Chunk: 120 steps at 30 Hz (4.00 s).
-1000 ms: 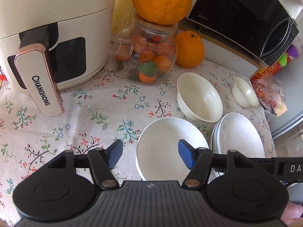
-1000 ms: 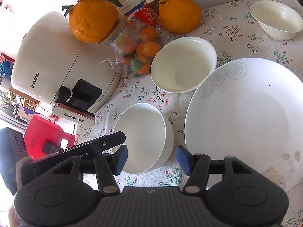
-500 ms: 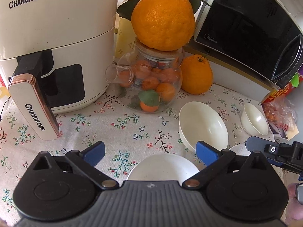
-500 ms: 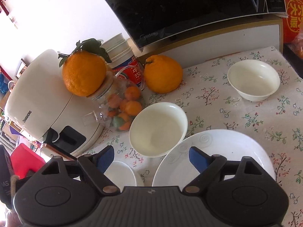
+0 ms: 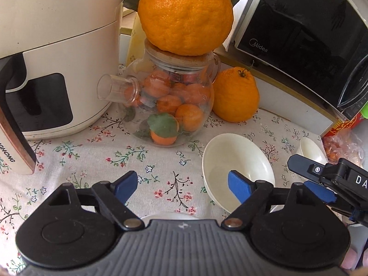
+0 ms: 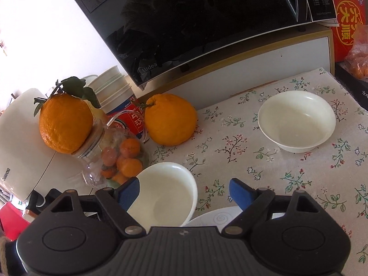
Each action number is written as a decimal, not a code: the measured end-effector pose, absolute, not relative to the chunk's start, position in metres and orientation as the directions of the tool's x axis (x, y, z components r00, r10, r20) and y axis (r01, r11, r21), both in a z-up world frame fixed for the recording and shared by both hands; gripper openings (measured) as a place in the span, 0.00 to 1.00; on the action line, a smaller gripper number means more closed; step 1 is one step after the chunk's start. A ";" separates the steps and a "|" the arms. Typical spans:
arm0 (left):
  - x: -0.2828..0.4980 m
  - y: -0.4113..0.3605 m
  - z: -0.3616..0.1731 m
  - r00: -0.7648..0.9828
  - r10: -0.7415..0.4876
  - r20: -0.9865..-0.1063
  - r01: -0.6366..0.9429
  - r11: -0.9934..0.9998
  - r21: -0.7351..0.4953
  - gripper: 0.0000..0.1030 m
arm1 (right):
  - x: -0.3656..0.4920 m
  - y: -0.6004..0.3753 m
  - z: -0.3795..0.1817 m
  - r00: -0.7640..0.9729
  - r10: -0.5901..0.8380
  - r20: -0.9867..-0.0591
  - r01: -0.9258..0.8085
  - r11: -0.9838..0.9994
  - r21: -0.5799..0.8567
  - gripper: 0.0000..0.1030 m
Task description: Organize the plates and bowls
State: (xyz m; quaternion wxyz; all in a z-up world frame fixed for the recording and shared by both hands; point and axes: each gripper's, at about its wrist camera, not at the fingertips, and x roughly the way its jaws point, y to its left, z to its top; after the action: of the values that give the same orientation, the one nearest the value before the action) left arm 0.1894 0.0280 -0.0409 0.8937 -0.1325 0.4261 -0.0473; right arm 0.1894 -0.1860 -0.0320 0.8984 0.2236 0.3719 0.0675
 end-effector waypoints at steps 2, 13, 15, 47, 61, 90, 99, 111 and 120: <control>0.193 0.027 -0.043 0.631 -0.205 -0.748 -0.028 0.958 -0.286 0.68 | 0.194 -0.188 -0.036 0.709 0.297 -0.639 0.051 0.883 0.466 0.76; 0.201 0.025 -0.048 0.636 -0.237 -0.735 -0.045 0.938 -0.343 0.29 | 0.209 -0.196 -0.060 0.690 0.317 -0.650 0.113 0.840 0.530 0.41; 0.201 0.026 -0.049 0.640 -0.243 -0.729 -0.047 0.934 -0.353 0.19 | 0.211 -0.195 -0.062 0.692 0.315 -0.650 0.118 0.838 0.532 0.37; 0.173 0.025 -0.018 0.680 -0.343 -0.648 0.021 0.893 -0.450 0.03 | 0.192 -0.187 -0.030 0.695 0.323 -0.642 0.054 0.867 0.495 0.05; 0.144 0.027 0.003 0.670 -0.388 -0.633 0.128 0.900 -0.417 0.03 | 0.160 -0.193 -0.005 0.688 0.355 -0.633 0.010 0.868 0.497 0.05; 0.103 0.087 0.000 0.575 -0.299 -0.762 0.155 0.954 -0.258 0.04 | 0.108 -0.119 0.002 0.551 0.450 -0.703 -0.105 0.873 0.476 0.07; 0.107 0.084 -0.008 0.568 -0.234 -0.789 0.162 0.972 -0.171 0.04 | 0.113 -0.104 -0.015 0.509 0.423 -0.750 -0.089 0.892 0.443 0.07; 0.113 0.079 -0.019 0.561 -0.200 -0.803 0.182 0.976 -0.116 0.05 | 0.118 -0.103 -0.023 0.498 0.403 -0.768 -0.078 0.903 0.423 0.07; 0.113 0.073 -0.025 0.571 -0.173 -0.802 0.204 0.977 -0.065 0.06 | 0.119 -0.103 -0.025 0.497 0.402 -0.769 -0.081 0.904 0.420 0.07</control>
State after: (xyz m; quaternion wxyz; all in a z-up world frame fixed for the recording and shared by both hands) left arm 0.1125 0.0727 -0.0245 0.8862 0.0172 0.4506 -0.1061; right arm 0.1186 -0.1031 -0.0247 0.8488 0.1669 0.4811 0.1424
